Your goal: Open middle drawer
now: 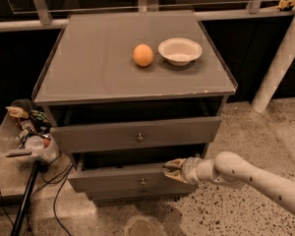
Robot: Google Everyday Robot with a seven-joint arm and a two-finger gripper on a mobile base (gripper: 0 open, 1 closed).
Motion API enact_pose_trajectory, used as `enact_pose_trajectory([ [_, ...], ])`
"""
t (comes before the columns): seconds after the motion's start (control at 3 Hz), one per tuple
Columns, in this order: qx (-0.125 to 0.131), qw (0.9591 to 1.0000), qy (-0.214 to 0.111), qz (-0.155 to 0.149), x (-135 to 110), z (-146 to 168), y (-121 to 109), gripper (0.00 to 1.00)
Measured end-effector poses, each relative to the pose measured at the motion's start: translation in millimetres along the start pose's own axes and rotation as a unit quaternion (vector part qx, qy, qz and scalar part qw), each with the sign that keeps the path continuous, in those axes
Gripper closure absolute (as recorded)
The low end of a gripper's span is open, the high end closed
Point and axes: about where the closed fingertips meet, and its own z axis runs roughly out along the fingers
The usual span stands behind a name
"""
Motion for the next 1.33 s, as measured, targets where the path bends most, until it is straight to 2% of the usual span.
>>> enact_pose_trajectory([
  [0.67, 0.0, 1.0, 0.0, 0.0, 0.1, 0.0, 0.1, 0.35],
  [1.0, -0.002, 0.9999, 0.001, 0.016, 15.7, -1.8, 12.1, 0.11],
  [1.33, -0.002, 0.9999, 0.001, 0.016, 15.7, -1.8, 12.1, 0.0],
])
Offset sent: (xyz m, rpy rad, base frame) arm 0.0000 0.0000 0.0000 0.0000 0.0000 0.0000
